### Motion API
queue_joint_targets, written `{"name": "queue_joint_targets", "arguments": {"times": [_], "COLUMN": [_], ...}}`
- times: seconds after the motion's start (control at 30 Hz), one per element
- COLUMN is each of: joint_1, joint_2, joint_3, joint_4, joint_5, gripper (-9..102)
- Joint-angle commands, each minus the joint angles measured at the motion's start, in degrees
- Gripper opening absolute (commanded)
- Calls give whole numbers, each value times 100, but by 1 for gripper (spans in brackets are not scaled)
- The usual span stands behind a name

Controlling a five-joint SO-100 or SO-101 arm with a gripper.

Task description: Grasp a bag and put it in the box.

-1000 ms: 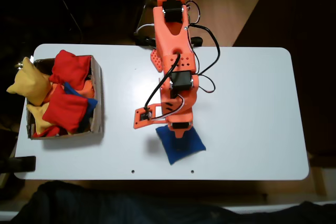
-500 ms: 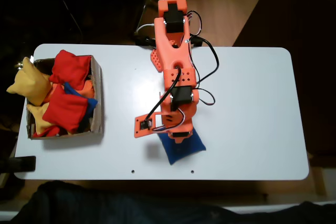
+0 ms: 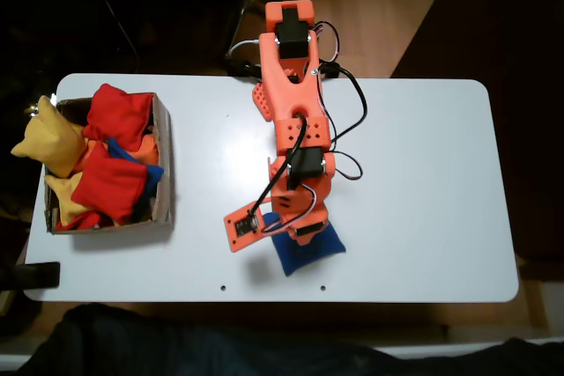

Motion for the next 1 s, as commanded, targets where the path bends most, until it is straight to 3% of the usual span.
{"name": "queue_joint_targets", "arguments": {"times": [0.0, 0.2, 0.4, 0.7, 0.77, 0.97], "joint_1": [-18, -79, -62, 18, 35, 105], "joint_2": [-70, -378, -606, -809, -844, -905], "joint_3": [-308, -404, -510, -510, -510, -492], "joint_4": [26, -53, -9, 26, 62, 97], "joint_5": [-185, -396, -413, -369, -369, -325], "gripper": [14, 15, 34, 44, 52, 62]}}
